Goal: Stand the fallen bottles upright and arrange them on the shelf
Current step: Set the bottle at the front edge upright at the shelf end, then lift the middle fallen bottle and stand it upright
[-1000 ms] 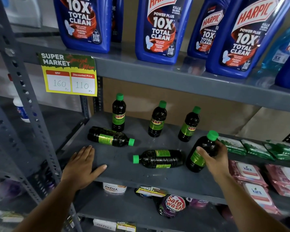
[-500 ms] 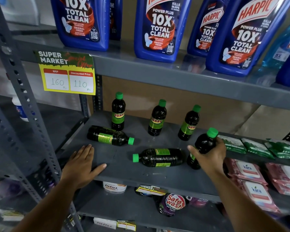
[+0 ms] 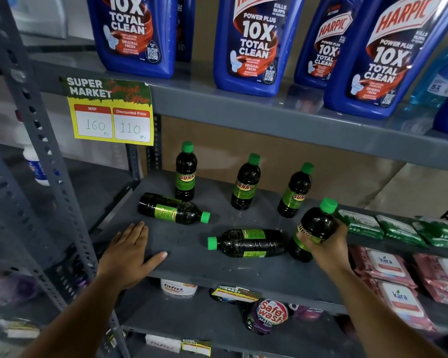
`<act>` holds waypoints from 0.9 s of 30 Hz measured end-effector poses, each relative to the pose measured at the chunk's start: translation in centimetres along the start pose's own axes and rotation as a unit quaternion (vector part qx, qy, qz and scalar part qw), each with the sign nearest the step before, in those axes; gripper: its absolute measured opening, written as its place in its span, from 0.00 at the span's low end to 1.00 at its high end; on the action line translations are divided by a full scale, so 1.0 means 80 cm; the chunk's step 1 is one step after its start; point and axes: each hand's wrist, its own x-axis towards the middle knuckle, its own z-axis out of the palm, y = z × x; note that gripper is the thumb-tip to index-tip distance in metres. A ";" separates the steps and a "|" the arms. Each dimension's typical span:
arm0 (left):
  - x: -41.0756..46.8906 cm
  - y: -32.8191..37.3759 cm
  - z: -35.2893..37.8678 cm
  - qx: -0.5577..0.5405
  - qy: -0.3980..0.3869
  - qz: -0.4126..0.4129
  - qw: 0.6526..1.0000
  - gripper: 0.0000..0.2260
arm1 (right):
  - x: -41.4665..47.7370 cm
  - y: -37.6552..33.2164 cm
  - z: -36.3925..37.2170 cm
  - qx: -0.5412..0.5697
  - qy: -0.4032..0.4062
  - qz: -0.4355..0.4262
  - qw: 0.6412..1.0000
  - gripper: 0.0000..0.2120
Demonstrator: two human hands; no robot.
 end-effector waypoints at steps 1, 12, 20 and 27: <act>0.000 0.000 0.000 0.001 -0.001 0.001 1.000 0.50 | -0.001 0.001 0.000 0.007 -0.004 0.008 1.000 0.43; -0.001 0.002 -0.002 0.004 -0.007 -0.002 1.000 0.51 | -0.015 0.013 0.016 -0.006 -0.003 0.042 0.999 0.39; 0.000 0.000 0.002 -0.001 0.001 0.002 1.000 0.50 | -0.021 0.020 0.027 -0.012 -0.026 0.069 0.997 0.33; 0.000 0.001 0.002 0.001 -0.004 0.000 1.000 0.49 | -0.073 0.007 0.040 -0.192 0.152 -0.228 0.943 0.35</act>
